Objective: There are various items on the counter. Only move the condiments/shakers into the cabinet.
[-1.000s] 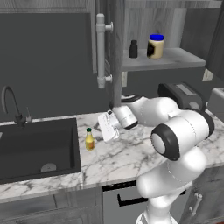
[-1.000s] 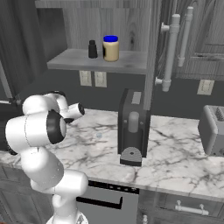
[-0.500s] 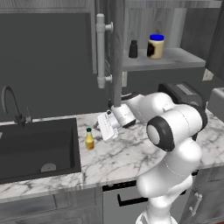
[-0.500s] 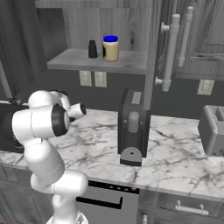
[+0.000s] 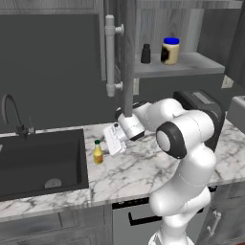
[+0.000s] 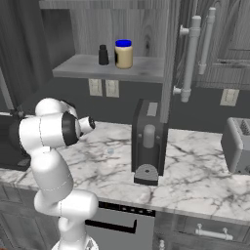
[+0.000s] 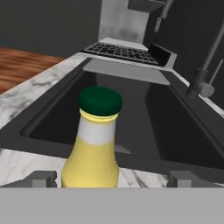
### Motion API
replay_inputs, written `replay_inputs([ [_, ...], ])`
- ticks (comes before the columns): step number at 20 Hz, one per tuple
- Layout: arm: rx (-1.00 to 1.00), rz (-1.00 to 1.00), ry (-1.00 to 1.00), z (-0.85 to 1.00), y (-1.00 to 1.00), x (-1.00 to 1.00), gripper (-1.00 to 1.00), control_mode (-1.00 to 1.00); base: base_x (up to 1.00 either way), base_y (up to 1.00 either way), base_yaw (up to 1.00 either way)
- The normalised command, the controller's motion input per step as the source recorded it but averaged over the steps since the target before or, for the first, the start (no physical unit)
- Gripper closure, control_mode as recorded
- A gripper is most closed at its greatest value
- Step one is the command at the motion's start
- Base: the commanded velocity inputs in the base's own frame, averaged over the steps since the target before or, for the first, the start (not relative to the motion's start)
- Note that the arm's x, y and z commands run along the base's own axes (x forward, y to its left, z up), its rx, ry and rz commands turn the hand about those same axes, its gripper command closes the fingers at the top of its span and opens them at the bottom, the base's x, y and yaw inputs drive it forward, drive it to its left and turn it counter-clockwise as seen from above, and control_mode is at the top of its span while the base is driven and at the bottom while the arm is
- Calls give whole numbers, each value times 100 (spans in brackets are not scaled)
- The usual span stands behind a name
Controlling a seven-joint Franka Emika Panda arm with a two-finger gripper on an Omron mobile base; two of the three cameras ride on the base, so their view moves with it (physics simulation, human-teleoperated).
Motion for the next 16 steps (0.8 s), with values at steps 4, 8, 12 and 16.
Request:
replay_inputs([
  [4, -1, 0, 0, -2, 35, 0, -100, -100, 0, 0, 0],
  [8, -2, 0, 1, -2, 31, 0, -100, -100, 0, 0, 0],
  [12, 0, 0, 0, 0, 9, 0, -100, -100, 0, 0, 0],
  [16, 0, 0, 0, 0, 0, 7, -100, -100, 0, 0, 0],
])
